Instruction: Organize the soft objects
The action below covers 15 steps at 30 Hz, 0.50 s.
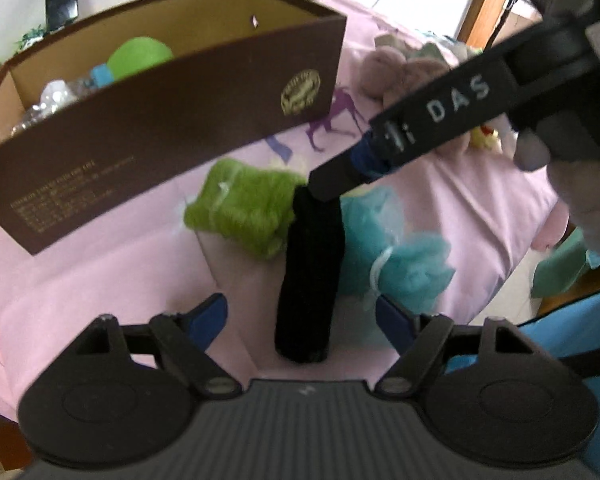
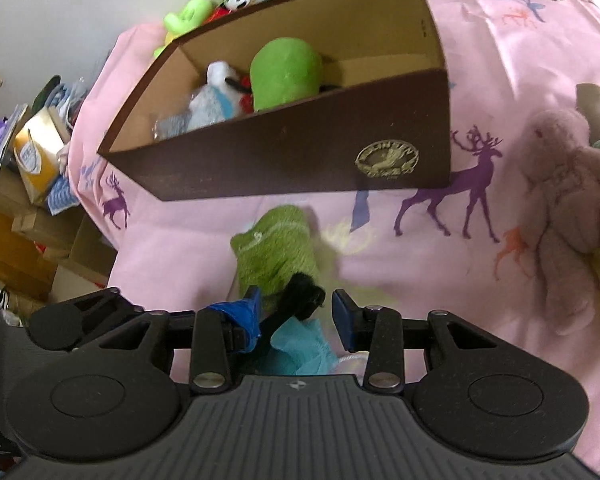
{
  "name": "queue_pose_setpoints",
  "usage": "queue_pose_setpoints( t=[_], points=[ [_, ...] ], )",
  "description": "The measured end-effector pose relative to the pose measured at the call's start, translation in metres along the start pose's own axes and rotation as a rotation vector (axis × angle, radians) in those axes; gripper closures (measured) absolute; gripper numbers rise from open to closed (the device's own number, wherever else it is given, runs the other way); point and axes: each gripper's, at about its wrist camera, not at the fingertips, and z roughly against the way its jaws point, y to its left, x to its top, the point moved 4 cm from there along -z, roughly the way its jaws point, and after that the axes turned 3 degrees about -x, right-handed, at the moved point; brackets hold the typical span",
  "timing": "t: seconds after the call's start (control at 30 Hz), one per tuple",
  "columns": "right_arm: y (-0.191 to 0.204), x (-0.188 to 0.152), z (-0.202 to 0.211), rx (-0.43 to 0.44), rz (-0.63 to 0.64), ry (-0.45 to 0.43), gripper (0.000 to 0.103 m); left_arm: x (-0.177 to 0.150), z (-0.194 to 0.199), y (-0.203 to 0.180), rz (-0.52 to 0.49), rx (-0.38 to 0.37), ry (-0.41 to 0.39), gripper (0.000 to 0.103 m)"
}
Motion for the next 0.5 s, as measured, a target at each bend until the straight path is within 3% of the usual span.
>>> queue_pose_setpoints(
  t=[0.1,0.27,0.5],
  points=[
    [-0.002,0.0,-0.003,0.008,-0.009,0.018,0.081,-0.001,-0.003,0.004,0.014,-0.015,0.013,0.045],
    [-0.003,-0.003,-0.007,0.033,-0.026,0.047,0.081,-0.002,-0.007,0.012,0.036,-0.026,0.006,0.054],
    [0.0,-0.002,-0.009,0.059,-0.029,0.064,0.081,-0.005,-0.013,0.02,0.06,-0.034,-0.006,0.083]
  ],
)
